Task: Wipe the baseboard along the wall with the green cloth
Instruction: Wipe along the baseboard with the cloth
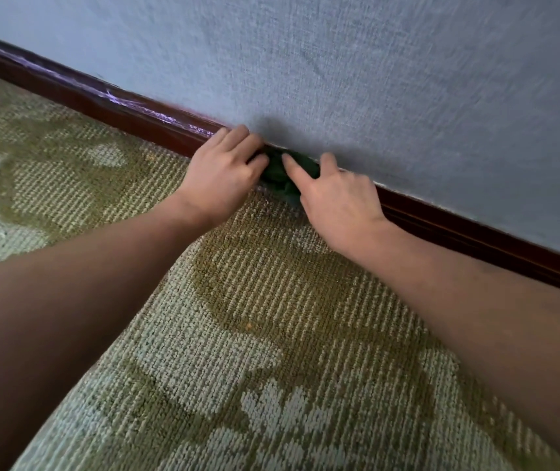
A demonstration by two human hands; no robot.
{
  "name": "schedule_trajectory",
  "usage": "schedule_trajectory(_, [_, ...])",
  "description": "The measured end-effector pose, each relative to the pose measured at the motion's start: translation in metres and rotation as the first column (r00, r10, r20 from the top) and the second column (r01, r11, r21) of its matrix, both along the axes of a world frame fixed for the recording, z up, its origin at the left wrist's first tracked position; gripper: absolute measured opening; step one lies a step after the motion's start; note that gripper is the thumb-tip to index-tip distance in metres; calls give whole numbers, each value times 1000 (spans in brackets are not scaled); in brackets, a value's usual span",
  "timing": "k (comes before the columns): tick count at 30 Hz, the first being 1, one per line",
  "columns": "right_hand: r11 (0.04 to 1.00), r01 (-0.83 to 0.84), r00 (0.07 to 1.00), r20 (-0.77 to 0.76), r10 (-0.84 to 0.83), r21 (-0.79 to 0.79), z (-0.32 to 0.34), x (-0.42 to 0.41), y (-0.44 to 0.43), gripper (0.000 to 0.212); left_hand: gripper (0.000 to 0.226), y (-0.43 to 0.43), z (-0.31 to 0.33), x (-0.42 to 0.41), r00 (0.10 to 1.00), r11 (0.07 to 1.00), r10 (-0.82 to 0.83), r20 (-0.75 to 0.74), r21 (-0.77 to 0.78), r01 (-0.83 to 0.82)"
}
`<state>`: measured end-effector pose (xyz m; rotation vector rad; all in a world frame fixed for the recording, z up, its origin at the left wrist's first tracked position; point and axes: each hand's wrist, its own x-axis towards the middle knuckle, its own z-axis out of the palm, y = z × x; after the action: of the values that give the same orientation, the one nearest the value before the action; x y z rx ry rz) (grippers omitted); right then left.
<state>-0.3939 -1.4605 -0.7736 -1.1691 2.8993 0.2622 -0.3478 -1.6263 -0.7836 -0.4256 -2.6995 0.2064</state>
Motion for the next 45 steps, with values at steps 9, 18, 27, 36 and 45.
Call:
schedule_trajectory(9, [998, 34, 995, 91, -39, 53, -12, -3, -17, 61, 34, -6, -25, -2, 995, 998, 34, 96, 46, -39])
schedule_trajectory(18, [998, 61, 981, 189, -55, -28, -17, -5, -37, 63, 31, -22, -35, -1, 987, 989, 136, 84, 46, -140])
schedule_trajectory(27, [999, 41, 992, 123, -37, -28, -6, -3, -40, 56, 20, -30, -17, -1, 996, 994, 85, -13, 69, -83])
schedule_trajectory(36, [999, 17, 1000, -16, -16, 45, 40, 1, 9, 47, 14, 0, -3, -13, 982, 992, -97, -162, 60, 108])
schedule_trajectory(45, [992, 69, 997, -25, -67, 101, 19, 5, 3, 50, 21, 4, -16, -16, 988, 984, -56, -147, 157, 79])
